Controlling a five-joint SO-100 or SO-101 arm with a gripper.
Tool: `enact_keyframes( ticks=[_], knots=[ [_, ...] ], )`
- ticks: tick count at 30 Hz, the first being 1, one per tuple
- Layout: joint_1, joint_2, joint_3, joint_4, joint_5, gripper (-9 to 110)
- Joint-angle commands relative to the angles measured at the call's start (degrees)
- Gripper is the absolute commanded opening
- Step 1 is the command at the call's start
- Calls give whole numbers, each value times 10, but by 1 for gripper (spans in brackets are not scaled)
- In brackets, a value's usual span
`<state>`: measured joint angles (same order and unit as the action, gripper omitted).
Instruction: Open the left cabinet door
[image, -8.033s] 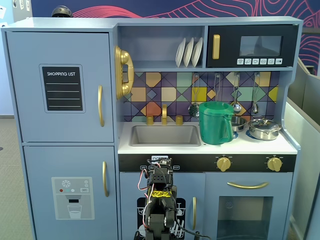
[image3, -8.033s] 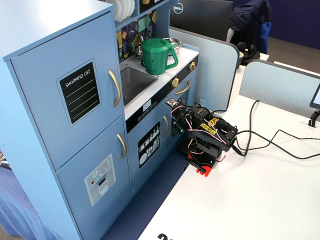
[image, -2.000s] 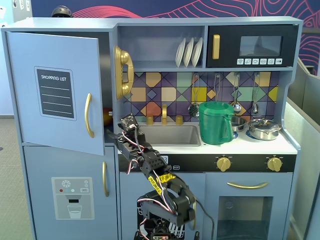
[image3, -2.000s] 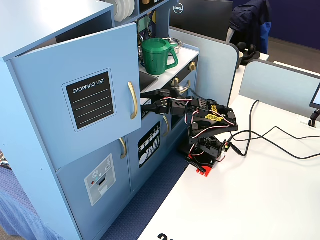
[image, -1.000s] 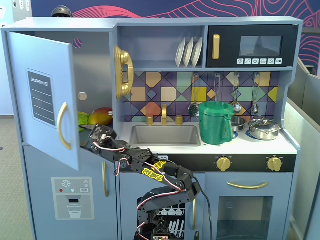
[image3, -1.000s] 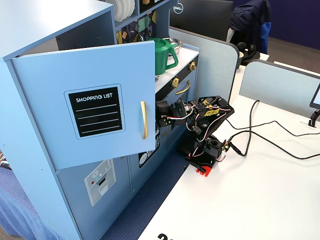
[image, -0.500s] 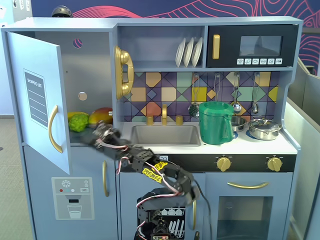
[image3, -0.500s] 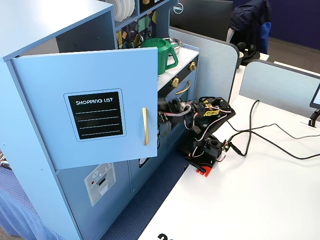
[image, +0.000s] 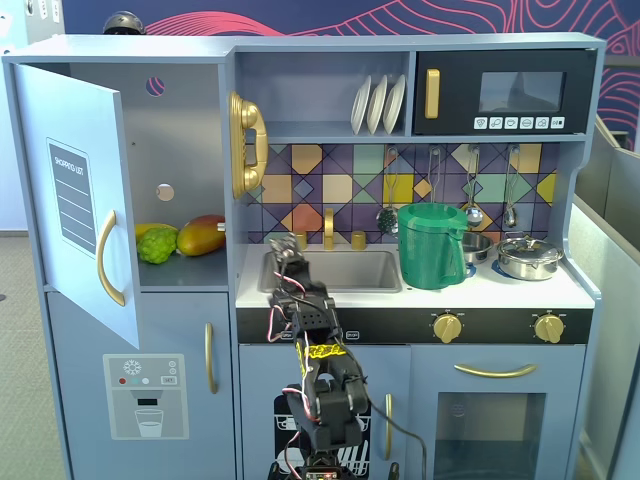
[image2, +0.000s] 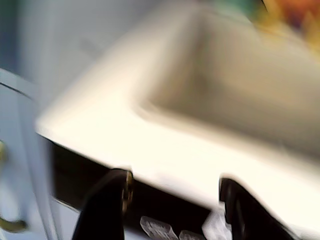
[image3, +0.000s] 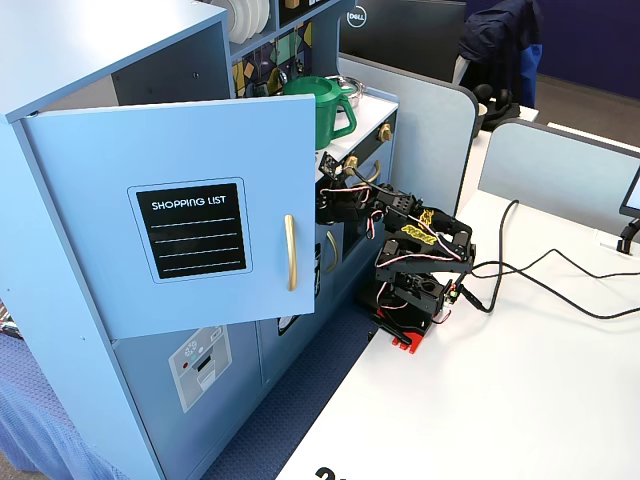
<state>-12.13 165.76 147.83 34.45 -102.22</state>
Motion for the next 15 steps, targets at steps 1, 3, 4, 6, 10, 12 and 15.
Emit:
enact_keyframes(
  ticks=[1, 3, 4, 6, 10, 12, 15],
  knots=[
    [53, 18, 24, 86, 52, 15],
    [73, 31, 47, 128, 77, 15],
    [81, 40, 63, 149, 86, 15],
    [92, 61, 94, 194, 110, 15],
    [99, 92, 155, 273, 161, 15],
    [105, 104, 178, 295, 177, 15],
    [111, 122, 210, 324, 193, 14]
  ],
)
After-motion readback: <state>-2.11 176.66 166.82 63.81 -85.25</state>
